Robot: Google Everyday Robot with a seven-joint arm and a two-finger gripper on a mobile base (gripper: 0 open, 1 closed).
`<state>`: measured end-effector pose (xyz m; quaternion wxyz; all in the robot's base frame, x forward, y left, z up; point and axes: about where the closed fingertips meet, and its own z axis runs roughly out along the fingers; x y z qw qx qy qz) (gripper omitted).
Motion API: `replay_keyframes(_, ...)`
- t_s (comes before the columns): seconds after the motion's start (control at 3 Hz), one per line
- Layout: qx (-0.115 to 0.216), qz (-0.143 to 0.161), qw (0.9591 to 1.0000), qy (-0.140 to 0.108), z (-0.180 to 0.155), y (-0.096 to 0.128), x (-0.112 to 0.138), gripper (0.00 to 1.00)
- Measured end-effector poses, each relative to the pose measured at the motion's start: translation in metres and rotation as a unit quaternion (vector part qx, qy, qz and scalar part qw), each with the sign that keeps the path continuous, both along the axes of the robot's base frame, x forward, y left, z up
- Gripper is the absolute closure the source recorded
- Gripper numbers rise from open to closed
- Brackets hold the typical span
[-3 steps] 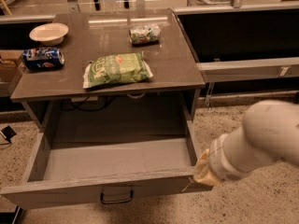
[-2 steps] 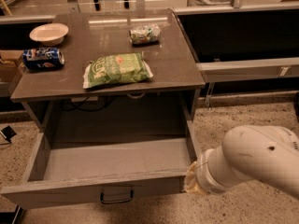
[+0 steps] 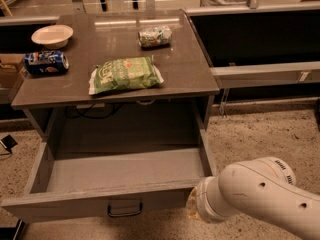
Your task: Close top drawer
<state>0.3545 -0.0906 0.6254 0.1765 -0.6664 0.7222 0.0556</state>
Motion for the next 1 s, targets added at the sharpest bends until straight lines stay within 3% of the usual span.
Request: replay_keyframes(1.0, 0.0, -0.001, 1.0, -0.002, 0.0001, -0.0001, 0.0003, 0.28)
